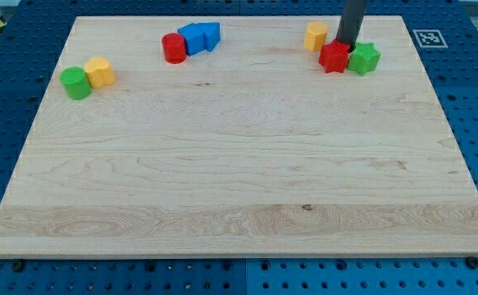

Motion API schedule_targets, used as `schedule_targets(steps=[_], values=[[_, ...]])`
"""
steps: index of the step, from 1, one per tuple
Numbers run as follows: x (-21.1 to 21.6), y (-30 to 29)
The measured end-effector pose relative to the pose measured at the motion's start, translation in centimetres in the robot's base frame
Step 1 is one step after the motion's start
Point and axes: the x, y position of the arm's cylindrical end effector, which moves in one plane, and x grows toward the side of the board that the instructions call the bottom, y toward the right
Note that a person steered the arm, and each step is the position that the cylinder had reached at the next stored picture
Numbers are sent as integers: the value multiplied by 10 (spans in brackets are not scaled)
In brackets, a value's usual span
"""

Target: Move the red star down a bit

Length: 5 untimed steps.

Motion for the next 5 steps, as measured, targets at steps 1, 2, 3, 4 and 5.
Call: schedule_targets(steps=[1,2,3,4,5], values=[[2,-9],[12,-25],[21,-41],[21,-30],[21,0]])
